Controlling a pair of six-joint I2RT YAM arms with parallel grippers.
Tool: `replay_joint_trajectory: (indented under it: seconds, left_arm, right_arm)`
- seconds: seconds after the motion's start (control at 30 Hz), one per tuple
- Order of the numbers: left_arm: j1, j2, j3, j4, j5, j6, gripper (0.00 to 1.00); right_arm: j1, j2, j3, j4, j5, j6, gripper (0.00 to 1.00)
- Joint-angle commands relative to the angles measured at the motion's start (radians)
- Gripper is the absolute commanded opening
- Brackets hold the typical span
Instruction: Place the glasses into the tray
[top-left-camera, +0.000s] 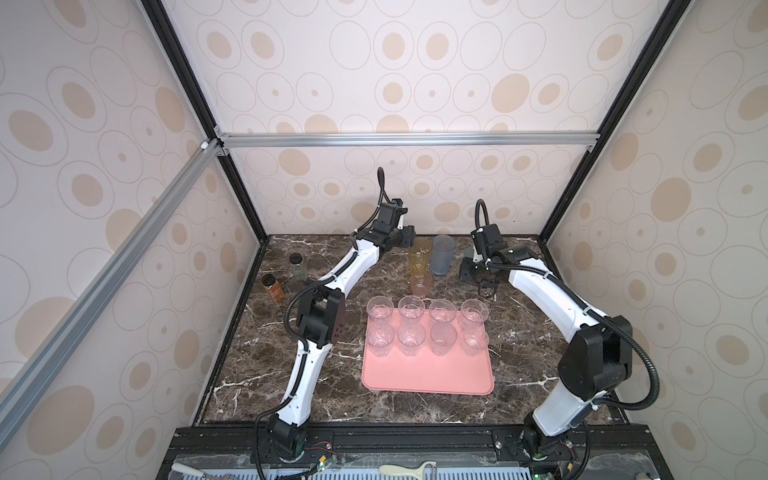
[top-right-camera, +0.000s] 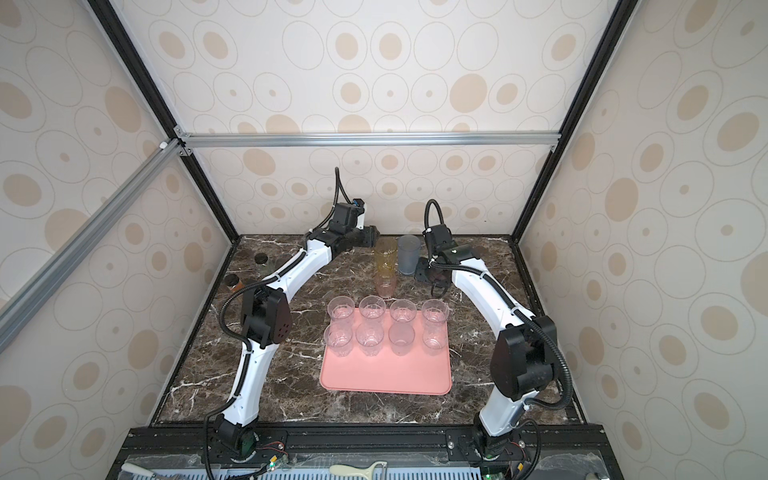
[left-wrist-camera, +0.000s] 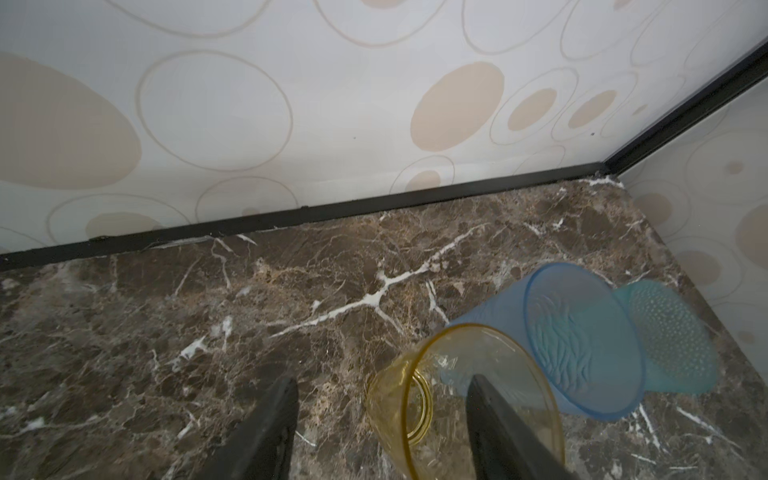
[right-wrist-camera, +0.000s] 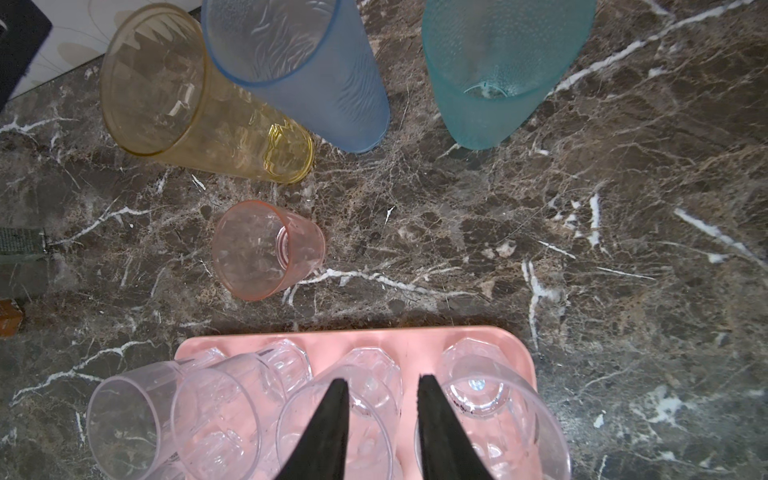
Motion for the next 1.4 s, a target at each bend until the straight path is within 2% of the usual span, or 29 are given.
replay_joint_trajectory:
  seconds: [0.0, 0.2, 0.77, 1.37]
  left_arm:
    - [-0.023, 0.007, 0.059, -0.044, -0.026, 0.038, 0.62]
    - [-0.043, 0.019, 0.054, -0.041, -0.028, 0.043, 0.55]
    - [-0.065, 0.058, 0.066, -0.072, -0.153, 0.093, 0.36]
    - [-0.067, 0.076, 0.071, -0.079, -0.161, 0.059, 0.16]
  right_arm:
    - [-0.002, -0.019, -0.017, -0.009, 0.006, -0.002, 0.31]
    - [-0.003, -0.014, -0.021, -0.006, 0.005, -0.002, 0.31]
    - [-0.001, 0.0, -0.038, 0.007, -0.015, 0.007, 0.31]
    - [-0.002, -0.005, -0.054, 0.019, -0.018, 0.012, 0.31]
